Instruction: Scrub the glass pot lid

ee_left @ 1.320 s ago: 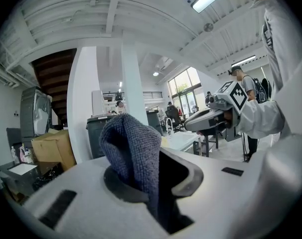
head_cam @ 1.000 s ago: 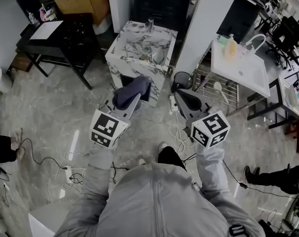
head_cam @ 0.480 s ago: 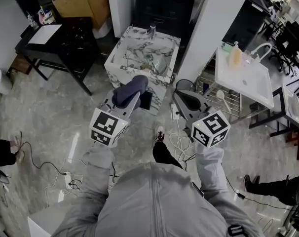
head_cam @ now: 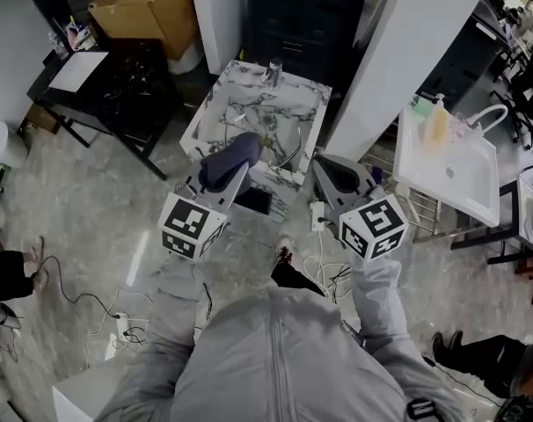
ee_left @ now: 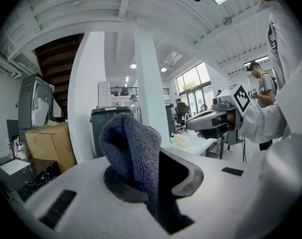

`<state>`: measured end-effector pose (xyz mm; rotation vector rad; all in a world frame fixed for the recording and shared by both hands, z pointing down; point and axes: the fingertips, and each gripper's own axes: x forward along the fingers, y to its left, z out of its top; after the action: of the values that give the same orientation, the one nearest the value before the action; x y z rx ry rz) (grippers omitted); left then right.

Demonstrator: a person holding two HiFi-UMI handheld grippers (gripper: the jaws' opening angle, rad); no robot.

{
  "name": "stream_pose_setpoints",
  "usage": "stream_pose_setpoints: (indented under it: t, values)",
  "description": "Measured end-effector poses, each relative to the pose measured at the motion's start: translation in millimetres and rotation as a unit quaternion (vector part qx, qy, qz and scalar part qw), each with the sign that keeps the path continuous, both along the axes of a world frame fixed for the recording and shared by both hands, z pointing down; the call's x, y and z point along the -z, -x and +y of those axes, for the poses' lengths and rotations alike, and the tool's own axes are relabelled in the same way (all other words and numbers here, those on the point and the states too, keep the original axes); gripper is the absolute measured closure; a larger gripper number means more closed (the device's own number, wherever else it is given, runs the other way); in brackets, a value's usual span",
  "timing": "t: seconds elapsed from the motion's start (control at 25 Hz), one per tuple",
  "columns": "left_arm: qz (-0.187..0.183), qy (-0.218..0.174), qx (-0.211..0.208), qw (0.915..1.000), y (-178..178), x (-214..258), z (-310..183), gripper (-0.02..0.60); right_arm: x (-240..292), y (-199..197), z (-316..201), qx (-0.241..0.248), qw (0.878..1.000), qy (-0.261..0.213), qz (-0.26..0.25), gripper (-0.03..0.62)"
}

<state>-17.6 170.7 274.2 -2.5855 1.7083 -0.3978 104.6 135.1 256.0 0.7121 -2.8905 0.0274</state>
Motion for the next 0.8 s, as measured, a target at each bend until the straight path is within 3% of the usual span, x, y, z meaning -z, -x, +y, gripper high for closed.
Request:
stream_pose_setpoints:
  t: [0.52, 0.8]
  values:
    - [-0.007, 0.018, 0.01, 0.9998, 6, -6, -138, 0.505, 3, 0, -133, 0.008, 0.997, 0.064, -0.053, 0.565]
    - [-0.021, 0.037, 0.023, 0.9988, 10, -25, -194, 0.505, -20, 5, -184, 0.016, 0.997, 0.078, -0.008, 0.565]
